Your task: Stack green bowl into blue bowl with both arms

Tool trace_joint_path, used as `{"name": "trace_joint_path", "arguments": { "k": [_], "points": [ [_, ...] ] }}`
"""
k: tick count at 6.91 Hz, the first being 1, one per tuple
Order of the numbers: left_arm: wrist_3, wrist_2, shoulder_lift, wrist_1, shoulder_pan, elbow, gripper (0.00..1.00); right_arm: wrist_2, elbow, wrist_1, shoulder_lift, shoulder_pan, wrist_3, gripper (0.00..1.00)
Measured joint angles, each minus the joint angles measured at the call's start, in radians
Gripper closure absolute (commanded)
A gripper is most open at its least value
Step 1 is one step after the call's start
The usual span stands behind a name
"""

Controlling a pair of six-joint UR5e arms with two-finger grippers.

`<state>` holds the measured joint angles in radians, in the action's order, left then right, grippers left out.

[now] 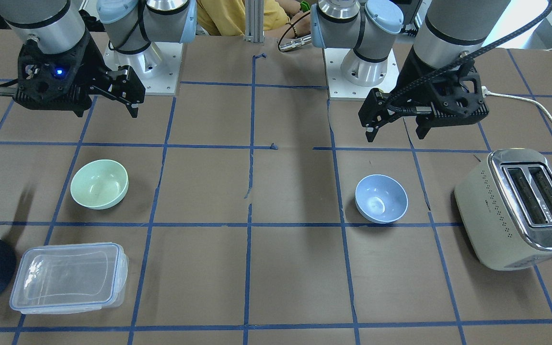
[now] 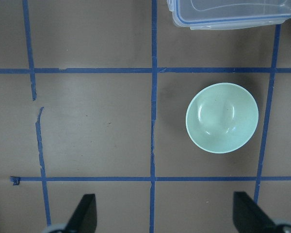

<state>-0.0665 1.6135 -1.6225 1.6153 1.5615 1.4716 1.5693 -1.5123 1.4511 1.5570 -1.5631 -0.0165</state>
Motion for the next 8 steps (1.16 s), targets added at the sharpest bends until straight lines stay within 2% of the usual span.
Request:
{"name": "trace_joint_path", "arguments": {
  "k": [8],
  "points": [
    [0.017, 0.0, -0.001, -0.034, -0.003, 0.009, 0.0, 0.0, 0.0, -0.003, 0.0, 0.0, -0.001, 0.0]
  ]
}}
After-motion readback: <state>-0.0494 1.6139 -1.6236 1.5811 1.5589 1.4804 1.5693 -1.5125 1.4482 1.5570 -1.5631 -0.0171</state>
